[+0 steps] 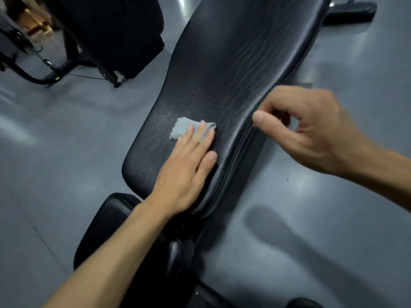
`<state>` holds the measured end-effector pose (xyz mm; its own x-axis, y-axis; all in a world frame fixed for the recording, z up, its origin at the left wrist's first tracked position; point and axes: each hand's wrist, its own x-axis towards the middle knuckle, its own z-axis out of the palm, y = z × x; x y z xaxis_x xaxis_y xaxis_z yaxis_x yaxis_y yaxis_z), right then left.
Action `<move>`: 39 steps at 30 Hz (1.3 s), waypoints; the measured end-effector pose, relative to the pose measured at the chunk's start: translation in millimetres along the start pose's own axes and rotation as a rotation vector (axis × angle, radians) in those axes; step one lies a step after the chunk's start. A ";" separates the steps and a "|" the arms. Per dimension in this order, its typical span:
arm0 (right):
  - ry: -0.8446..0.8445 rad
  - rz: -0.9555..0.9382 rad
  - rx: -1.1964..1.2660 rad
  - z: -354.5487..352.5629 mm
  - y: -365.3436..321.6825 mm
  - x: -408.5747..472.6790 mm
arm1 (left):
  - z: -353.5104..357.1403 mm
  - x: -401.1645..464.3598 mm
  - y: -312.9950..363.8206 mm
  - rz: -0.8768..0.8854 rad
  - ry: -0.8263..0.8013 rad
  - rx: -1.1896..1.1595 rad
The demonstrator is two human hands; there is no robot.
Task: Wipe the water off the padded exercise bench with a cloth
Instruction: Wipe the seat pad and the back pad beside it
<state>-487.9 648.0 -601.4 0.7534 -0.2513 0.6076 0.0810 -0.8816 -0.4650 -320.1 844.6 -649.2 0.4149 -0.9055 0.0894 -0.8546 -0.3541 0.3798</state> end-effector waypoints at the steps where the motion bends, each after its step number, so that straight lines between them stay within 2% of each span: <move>1: -0.040 0.004 -0.008 -2.3 3.3 -13.8 | 7.3 -17.3 10.3 0.079 -0.015 0.016; 3: -0.074 0.080 -0.005 -1.8 9.5 -46.6 | 10.9 -41.5 12.6 0.237 -0.071 0.066; 5: -0.018 0.222 0.036 9.8 12.8 -75.8 | 0.7 -34.5 -10.0 0.327 -0.080 0.122; 9: 0.121 0.489 0.284 57.7 -6.5 -114.8 | -13.0 -19.0 -26.2 0.139 0.038 0.048; 12: 0.168 0.664 0.484 88.4 -24.8 -138.8 | 4.7 -39.0 5.0 0.235 0.076 0.069; 15: 0.020 0.638 0.601 92.5 -31.8 -148.9 | 6.1 -48.1 30.1 0.377 0.110 0.048; 17: -0.070 0.558 0.695 84.2 -31.6 -148.7 | 5.4 -47.2 49.8 0.359 0.066 -0.171; 20: 0.019 0.536 0.926 71.8 -31.5 -146.9 | 8.5 -41.6 74.1 0.295 -0.023 -0.439; 23: 0.131 0.603 1.070 71.7 -29.1 -147.8 | 13.0 -33.6 83.1 0.268 -0.029 -0.446; 25: 0.127 0.655 1.107 76.0 -25.8 -148.8 | 10.0 -28.1 81.0 0.294 -0.005 -0.353; 28: 0.114 0.734 1.039 78.1 -11.6 -143.0 | 1.4 -19.8 46.2 0.324 0.160 -0.040; 30: 0.174 0.767 0.905 73.5 6.4 -130.8 | -1.0 -17.2 10.8 0.196 0.257 0.089; 33: 0.281 0.678 0.455 65.1 41.7 -102.0 | 8.7 -22.2 -20.8 0.052 0.232 0.097; 37: 0.364 0.404 0.165 55.3 70.4 -52.2 | 13.2 -23.1 -24.7 0.035 0.212 0.105; 39: 0.475 0.380 0.018 57.3 80.1 -35.1 | 13.2 -22.8 -24.2 0.037 0.217 0.104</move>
<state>-470.5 609.1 -696.9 0.3585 -0.7019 0.6155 -0.1223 -0.6890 -0.7144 -312.9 870.7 -672.6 0.4303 -0.8510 0.3011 -0.8934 -0.3540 0.2766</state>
